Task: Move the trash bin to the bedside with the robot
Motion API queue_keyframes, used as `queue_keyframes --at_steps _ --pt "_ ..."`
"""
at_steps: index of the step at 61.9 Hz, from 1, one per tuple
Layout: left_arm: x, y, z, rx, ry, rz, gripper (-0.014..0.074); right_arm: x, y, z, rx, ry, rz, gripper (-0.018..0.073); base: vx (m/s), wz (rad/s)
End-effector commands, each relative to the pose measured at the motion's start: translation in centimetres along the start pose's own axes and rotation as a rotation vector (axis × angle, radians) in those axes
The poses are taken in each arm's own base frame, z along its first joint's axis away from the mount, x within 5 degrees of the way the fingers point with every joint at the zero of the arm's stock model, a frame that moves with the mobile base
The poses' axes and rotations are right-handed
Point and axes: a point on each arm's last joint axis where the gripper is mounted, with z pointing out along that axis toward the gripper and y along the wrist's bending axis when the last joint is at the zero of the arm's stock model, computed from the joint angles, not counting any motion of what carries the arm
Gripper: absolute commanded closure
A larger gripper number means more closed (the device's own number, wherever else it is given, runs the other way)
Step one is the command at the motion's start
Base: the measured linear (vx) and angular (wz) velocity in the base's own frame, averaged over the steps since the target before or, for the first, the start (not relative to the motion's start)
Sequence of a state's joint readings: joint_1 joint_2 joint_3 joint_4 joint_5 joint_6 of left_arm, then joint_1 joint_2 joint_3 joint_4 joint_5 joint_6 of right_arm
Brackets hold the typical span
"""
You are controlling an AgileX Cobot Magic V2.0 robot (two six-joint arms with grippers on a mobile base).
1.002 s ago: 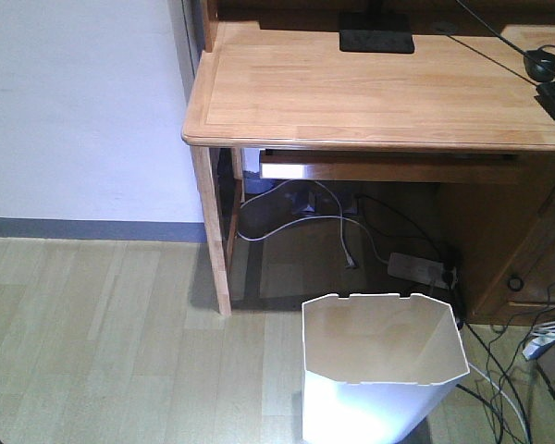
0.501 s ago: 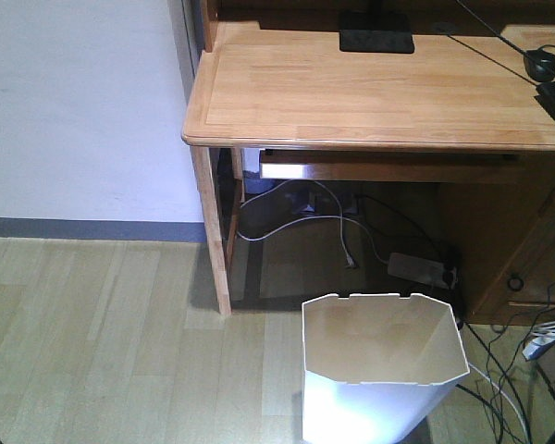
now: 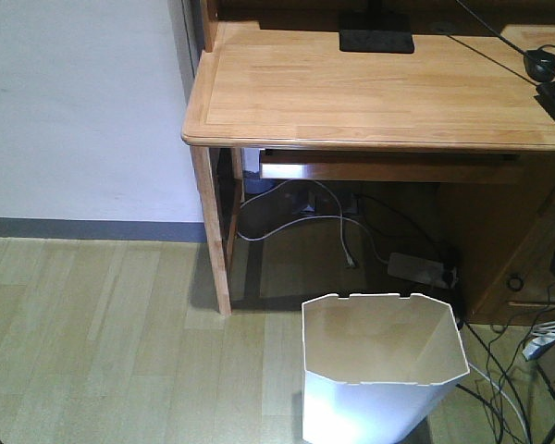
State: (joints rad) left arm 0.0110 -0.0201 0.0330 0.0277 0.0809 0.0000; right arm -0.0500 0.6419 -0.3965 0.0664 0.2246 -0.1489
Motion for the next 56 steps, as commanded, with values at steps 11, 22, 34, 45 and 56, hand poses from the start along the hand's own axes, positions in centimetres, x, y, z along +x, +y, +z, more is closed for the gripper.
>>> queue_keyframes --at_steps 11,22,34,45,56 --pt "-0.3 0.0 0.0 0.007 -0.072 -0.023 0.0603 -2.0 -0.2 -0.2 0.006 -0.124 0.069 0.0014 0.00 0.00" --pt "-0.3 0.0 0.0 0.007 -0.072 -0.023 0.0603 -3.9 -0.2 0.1 -0.007 -0.086 0.048 0.0029 0.00 0.00" --pt "-0.3 0.0 0.0 0.007 -0.072 -0.023 0.0603 -6.1 -0.1 2.5 -0.050 0.061 0.097 0.0037 0.00 0.00" --pt "-0.3 0.0 0.0 0.007 -0.072 -0.023 0.0603 -6.8 0.0 5.6 -0.086 0.239 0.080 0.0037 0.00 0.00" --pt "-0.3 0.0 0.0 0.007 -0.072 -0.023 0.0603 -6.9 0.2 9.4 -0.129 0.438 0.051 0.0037 0.00 0.00"
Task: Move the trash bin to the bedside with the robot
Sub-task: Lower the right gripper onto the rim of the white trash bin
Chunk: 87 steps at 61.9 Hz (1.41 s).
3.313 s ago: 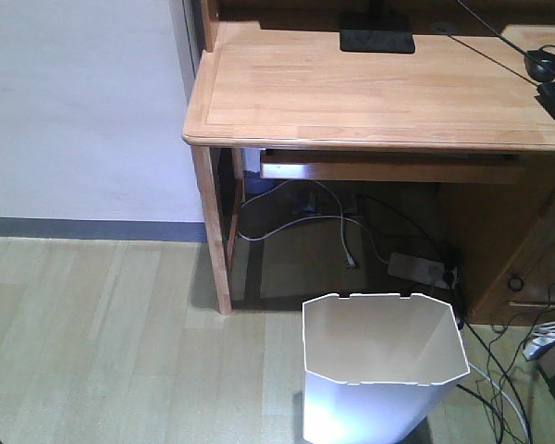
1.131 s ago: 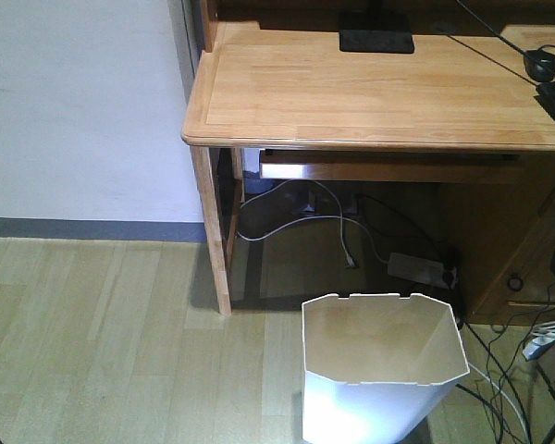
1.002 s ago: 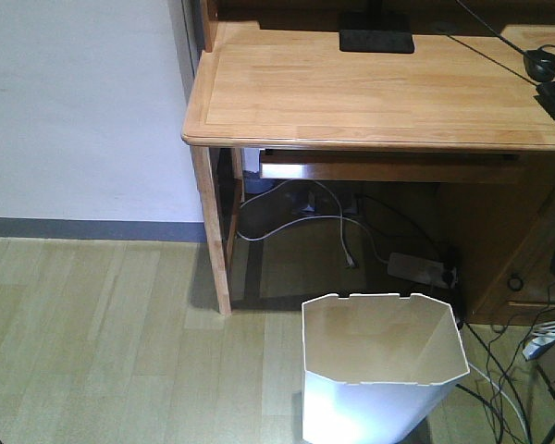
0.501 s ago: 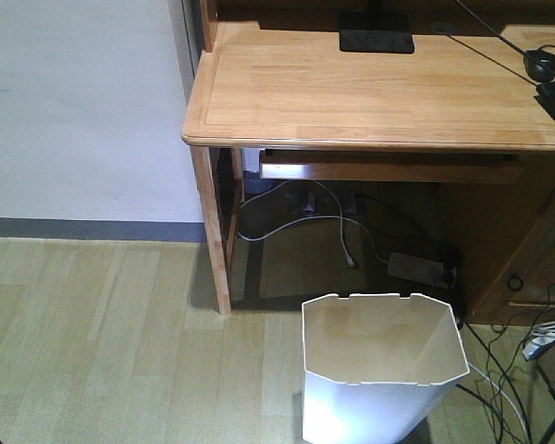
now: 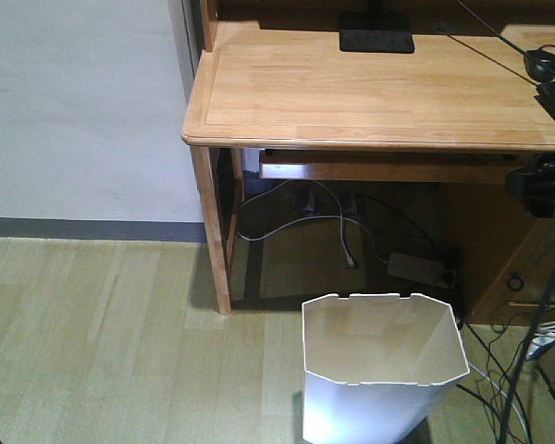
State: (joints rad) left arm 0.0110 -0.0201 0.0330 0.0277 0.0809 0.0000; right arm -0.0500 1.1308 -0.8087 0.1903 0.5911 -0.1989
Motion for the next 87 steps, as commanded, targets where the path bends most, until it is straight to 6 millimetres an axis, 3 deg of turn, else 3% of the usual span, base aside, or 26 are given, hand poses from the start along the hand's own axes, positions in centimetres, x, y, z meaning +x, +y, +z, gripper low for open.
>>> queue_keyframes --at_steps 1,14,25,46,87 --pt "-0.3 0.0 0.0 0.007 -0.072 -0.023 0.0603 -2.0 -0.1 1.1 -0.011 0.035 -0.023 0.0037 0.00 0.00" --pt "-0.3 0.0 0.0 0.007 -0.072 -0.023 0.0603 -2.9 -2.0 5.8 -0.004 0.189 0.011 0.0037 0.00 0.00" --pt "-0.3 0.0 0.0 0.007 -0.072 -0.023 0.0603 -1.7 -4.8 9.9 -0.012 0.302 0.069 0.0037 0.00 0.00" --pt "-0.3 0.0 0.0 0.007 -0.072 -0.023 0.0603 2.2 -6.3 18.3 -0.033 0.430 -0.013 0.0037 0.00 0.00" --pt "-0.3 0.0 0.0 0.007 -0.072 -0.023 0.0603 11.1 -8.5 32.3 0.012 0.565 -0.020 0.0037 0.00 0.00"
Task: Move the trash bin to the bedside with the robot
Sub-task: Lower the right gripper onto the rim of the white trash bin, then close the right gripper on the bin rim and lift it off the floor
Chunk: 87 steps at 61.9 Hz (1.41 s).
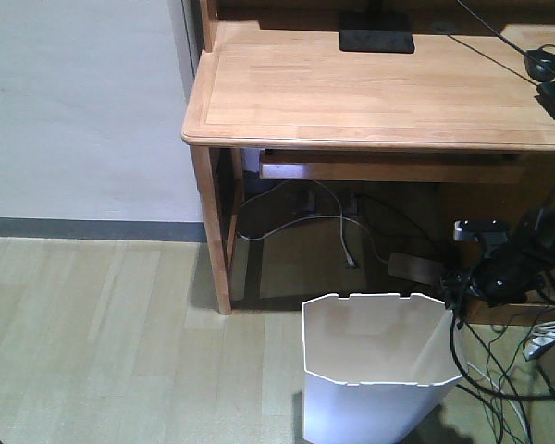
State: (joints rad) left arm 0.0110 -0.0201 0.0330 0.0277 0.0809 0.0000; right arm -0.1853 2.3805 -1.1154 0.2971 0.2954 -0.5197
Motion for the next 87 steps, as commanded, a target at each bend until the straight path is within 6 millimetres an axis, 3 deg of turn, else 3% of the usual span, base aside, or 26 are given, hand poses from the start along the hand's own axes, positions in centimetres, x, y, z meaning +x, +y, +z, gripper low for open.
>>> queue_keyframes --at_steps 1,15,27,43,58,65,77,87 --pt "-0.3 0.0 0.0 0.007 -0.072 -0.023 0.0603 -1.9 -0.8 0.4 0.029 -0.071 -0.010 0.0037 0.00 0.00" --pt "-0.3 0.0 0.0 0.007 -0.072 -0.023 0.0603 -2.5 -1.6 6.7 0.021 -0.023 -0.022 0.0037 0.00 0.00" --pt "-0.3 0.0 0.0 0.007 -0.072 -0.023 0.0603 -2.6 -2.8 10.6 -0.010 0.028 0.013 0.0037 0.00 0.00" --pt "-0.3 0.0 0.0 0.007 -0.072 -0.023 0.0603 -2.4 -4.0 14.4 -0.025 0.055 0.033 0.0037 0.00 0.00" --pt "-0.3 0.0 0.0 0.007 -0.072 -0.023 0.0603 -3.1 -4.2 16.4 -0.044 0.068 0.023 0.0058 0.00 0.00" --pt "-0.3 0.0 0.0 0.007 -0.072 -0.023 0.0603 -3.4 -4.2 16.8 -0.069 0.096 0.021 0.0151 0.00 0.00" --pt "-0.3 0.0 0.0 0.007 -0.072 -0.023 0.0603 -3.4 -4.1 17.5 -0.109 0.153 0.042 0.0578 0.00 0.00" --pt "-0.3 0.0 0.0 0.007 -0.072 -0.023 0.0603 -3.3 -4.1 18.0 -0.113 0.161 0.061 0.0569 0.00 0.00"
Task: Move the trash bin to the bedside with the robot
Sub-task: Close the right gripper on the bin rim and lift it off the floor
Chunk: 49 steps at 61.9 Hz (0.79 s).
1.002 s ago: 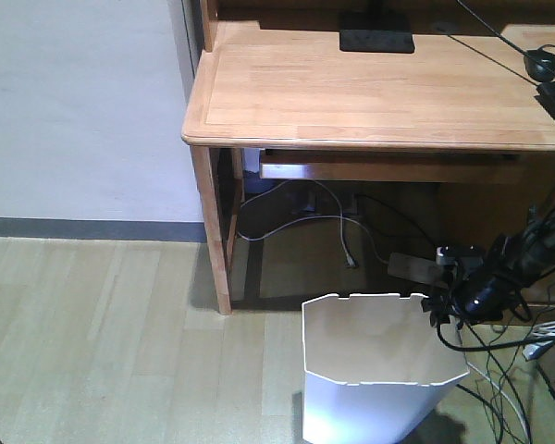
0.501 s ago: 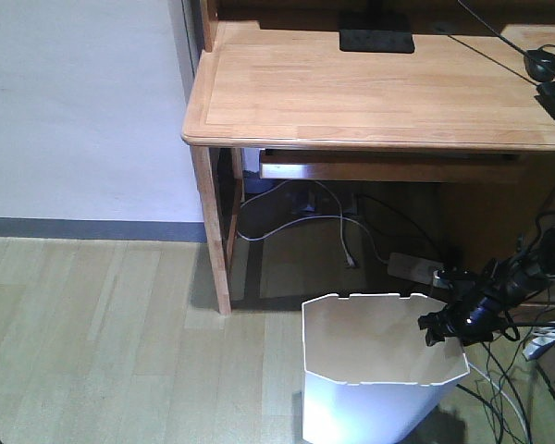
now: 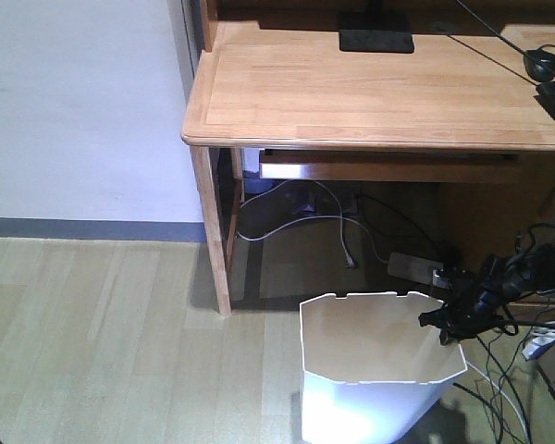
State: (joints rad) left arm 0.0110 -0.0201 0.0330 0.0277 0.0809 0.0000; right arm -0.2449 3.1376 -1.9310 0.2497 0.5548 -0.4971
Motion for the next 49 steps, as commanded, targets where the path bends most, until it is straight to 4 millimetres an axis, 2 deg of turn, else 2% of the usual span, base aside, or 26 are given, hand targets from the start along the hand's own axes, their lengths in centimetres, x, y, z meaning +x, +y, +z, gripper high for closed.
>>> queue_keyframes --at_steps 1,8,21,30,39,49 --pt "-0.3 0.0 0.0 0.007 -0.072 -0.023 0.0603 -1.5 0.3 -2.1 -0.023 -0.015 0.029 0.0569 0.00 0.00" --pt "-0.3 0.0 0.0 0.007 -0.072 -0.023 0.0603 -1.6 0.4 -2.2 -0.028 -0.029 0.042 0.0568 0.00 0.00" --pt "-0.3 0.0 0.0 0.007 -0.071 -0.023 0.0603 -2.5 1.1 -3.9 -0.096 -0.079 -0.001 0.0568 0.00 0.00" --pt "-0.3 0.0 0.0 0.007 -0.071 -0.023 0.0603 -1.6 1.8 -5.0 -0.201 -0.141 -0.018 0.0565 0.00 0.00" --pt "-0.3 0.0 0.0 0.007 -0.071 -0.023 0.0603 -0.4 2.1 -7.0 -0.373 -0.236 -0.007 0.0564 0.00 0.00" --pt "-0.3 0.0 0.0 0.007 -0.071 -0.023 0.0603 1.0 3.1 -10.8 -0.572 -0.313 -0.071 0.0564 0.00 0.00"
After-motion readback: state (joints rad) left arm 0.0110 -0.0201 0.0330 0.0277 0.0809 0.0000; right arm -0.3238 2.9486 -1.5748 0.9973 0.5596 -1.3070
